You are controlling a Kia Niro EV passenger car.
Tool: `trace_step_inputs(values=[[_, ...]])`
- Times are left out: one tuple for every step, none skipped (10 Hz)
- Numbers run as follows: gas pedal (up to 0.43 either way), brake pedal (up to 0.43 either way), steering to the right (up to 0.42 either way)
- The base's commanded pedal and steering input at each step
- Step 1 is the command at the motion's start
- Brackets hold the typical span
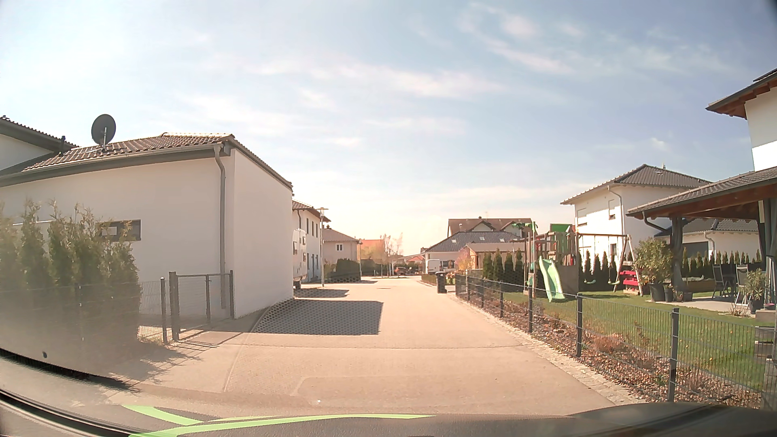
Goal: Follow the waypoints while adhering to traffic rules and regulations
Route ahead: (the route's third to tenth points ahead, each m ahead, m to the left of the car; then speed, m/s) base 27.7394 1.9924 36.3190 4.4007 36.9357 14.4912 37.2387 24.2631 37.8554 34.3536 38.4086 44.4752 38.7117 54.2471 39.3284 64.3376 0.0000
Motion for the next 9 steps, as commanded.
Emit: trace_step_inputs(values=[[0.000, 0.335, 0.000], [0.000, 0.335, 0.000], [0.000, 0.335, 0.000], [0.000, 0.341, 0.000], [0.000, 0.341, 0.000], [0.000, 0.348, 0.000], [0.000, 0.354, 0.000], [0.000, 0.348, 0.000], [0.000, 0.348, 0.000]])
